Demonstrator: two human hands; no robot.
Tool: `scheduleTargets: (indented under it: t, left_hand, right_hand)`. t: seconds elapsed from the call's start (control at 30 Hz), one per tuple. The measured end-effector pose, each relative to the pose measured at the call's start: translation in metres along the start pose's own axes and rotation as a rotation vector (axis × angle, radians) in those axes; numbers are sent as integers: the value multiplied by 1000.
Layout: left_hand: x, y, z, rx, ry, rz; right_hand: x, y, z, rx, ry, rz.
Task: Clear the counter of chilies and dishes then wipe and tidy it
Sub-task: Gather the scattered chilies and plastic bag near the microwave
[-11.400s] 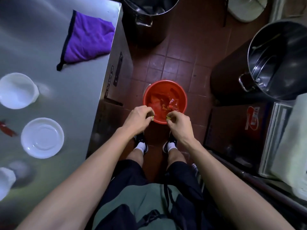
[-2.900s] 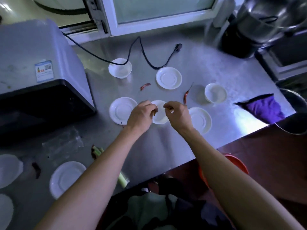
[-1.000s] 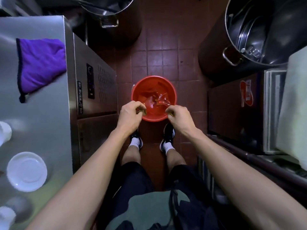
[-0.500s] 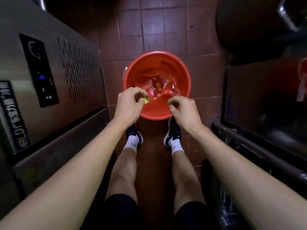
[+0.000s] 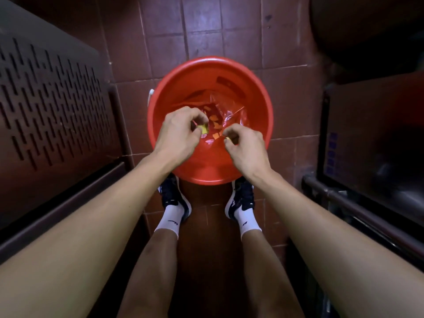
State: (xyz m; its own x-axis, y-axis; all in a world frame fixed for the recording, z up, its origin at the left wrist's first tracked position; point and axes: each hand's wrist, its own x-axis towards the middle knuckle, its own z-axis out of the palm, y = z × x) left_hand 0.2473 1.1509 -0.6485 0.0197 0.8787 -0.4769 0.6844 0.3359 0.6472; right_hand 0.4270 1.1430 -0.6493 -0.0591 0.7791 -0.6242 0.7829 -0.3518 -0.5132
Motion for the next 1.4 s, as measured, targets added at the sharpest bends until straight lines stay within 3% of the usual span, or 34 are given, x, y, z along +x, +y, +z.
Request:
scheduleTargets:
  t: [0.33, 0.63, 0.93, 1.1, 1.4]
  left_hand:
    - [24, -23, 21, 175, -111, 68]
    - [20, -28, 30, 369, -171, 103]
    - [6, -29, 18, 475, -181, 94]
    - [-14, -14, -2, 476, -244, 77]
    - [-82, 67, -73, 375, -185, -37]
  right_hand:
    - [31, 22, 29, -26, 43, 8]
    - [32, 22, 34, -33, -22, 22]
    - [25, 14, 17, -196, -167, 37]
    - [5, 1, -4, -263, -233, 11]
    - [-73, -55, -77, -425, -293, -167]
